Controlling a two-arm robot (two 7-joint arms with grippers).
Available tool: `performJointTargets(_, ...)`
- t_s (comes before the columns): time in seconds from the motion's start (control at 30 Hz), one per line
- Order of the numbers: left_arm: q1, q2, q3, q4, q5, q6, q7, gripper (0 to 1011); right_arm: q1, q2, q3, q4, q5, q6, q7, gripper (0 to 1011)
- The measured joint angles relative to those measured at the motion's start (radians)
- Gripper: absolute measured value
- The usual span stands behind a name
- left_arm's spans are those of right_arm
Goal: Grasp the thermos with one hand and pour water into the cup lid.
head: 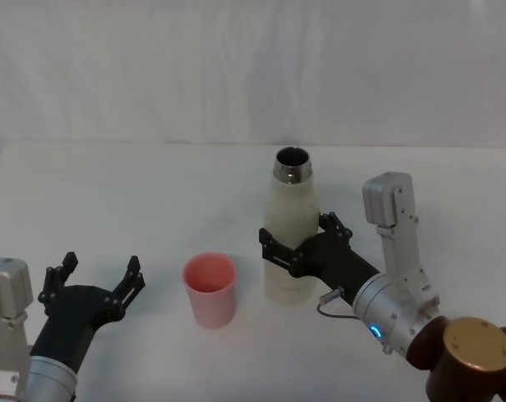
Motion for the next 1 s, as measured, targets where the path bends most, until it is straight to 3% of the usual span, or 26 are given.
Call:
performJointTargets(0.77,0.000,0.000,0.000,0.000,0.000,0.000,0.000,1001,-0.002,0.001,0.000,-0.001,-0.001,-0.001,0.001,962)
performJointTargets(1.0,0.000,0.000,0.000,0.000,0.000,0.000,0.000,1001,-0.022,0.014,0.009,-0.033,-0.016,0.005,-0.017,962)
